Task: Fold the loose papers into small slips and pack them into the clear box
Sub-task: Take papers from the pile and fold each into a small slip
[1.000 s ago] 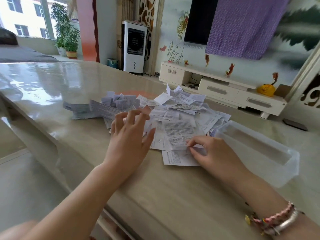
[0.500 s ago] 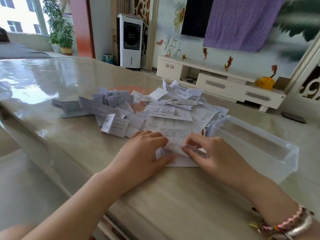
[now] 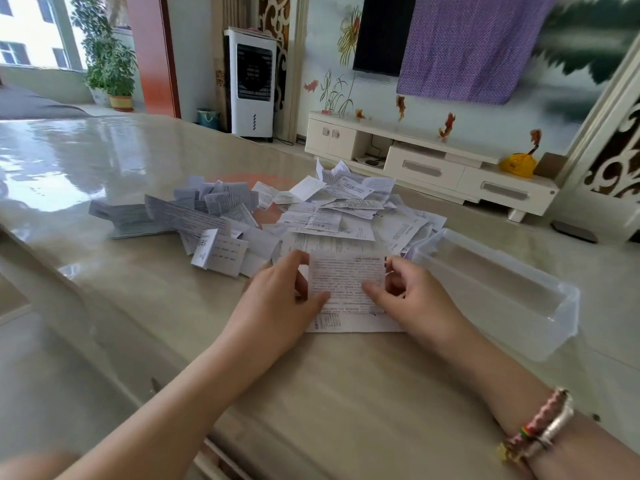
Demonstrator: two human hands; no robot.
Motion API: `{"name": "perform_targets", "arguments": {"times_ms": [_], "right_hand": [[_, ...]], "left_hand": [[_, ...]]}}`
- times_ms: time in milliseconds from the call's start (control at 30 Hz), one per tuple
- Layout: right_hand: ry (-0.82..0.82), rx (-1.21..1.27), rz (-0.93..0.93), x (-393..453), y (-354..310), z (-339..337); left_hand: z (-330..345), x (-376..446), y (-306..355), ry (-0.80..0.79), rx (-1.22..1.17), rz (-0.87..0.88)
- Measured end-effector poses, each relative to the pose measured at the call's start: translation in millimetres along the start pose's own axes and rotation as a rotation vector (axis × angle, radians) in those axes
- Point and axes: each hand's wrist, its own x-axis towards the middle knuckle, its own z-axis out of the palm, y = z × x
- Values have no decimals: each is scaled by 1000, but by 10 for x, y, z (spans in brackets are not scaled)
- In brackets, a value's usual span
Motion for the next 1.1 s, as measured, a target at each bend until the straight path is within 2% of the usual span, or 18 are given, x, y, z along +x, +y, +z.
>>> {"name": "perform_targets", "arguments": {"times_ms": [267, 533, 633, 700, 800, 1100], "right_hand": [[4, -280, -27, 21, 8, 105], [52, -607, -184, -48, -11, 68], [28, -551, -378, -73, -24, 28], [-61, -477, -433, -81, -25, 1], [-148, -426, -468, -73, -13, -24], [-122, -405, -493, -79, -27, -80]], "left_hand": [[28, -59, 32, -20, 273, 78], [28, -68, 24, -38, 443, 111], [15, -79, 5, -41, 455, 171], [-8, -81, 6, -60, 478, 222], [-39, -66, 12, -120, 512, 229], [-30, -50, -38, -59, 470, 387]]}}
